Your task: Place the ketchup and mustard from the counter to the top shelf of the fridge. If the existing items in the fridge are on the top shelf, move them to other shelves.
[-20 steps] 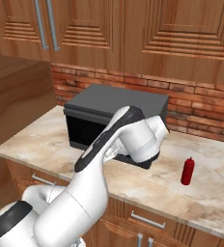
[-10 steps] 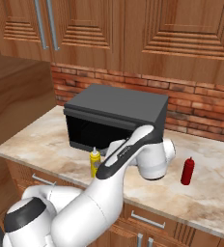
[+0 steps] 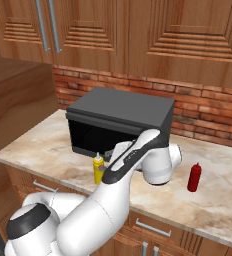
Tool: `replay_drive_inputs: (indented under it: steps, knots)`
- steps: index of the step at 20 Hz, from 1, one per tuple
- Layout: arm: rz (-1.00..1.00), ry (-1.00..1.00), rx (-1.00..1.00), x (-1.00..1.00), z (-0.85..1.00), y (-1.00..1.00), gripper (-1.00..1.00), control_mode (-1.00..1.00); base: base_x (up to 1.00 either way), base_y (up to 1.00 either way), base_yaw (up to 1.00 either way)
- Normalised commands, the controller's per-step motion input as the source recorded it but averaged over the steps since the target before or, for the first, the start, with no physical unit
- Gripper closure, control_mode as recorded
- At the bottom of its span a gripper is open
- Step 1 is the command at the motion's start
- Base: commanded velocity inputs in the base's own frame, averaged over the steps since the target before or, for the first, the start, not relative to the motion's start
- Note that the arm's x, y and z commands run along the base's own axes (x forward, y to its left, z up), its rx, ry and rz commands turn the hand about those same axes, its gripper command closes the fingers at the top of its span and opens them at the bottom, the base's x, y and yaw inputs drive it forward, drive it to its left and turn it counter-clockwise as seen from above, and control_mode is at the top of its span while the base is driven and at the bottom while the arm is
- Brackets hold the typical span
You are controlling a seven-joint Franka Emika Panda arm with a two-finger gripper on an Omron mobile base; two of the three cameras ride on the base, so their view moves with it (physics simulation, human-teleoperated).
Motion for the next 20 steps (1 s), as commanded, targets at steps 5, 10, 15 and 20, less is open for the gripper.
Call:
replay_drive_inputs:
  steps: [5, 10, 15, 20]
  knots:
    - [-0.12, -0.28, 0.00, -0.18, 0.00, 0.14, -1.00, -1.00, 0.00, 0.00, 0.00]
    - [0.00, 0.00, -0.03, 0.00, 0.00, 0.00, -1.00, -1.00, 0.00, 0.00, 0.00]
    - [-0.07, 0.00, -0.02, 0.16, -0.02, 0.00, -1.00, -1.00, 0.00, 0.00, 0.00]
    - [-0.13, 0.02, 0.00, 0.17, 0.00, -0.07, -1.00, -1.00, 0.00, 0.00, 0.00]
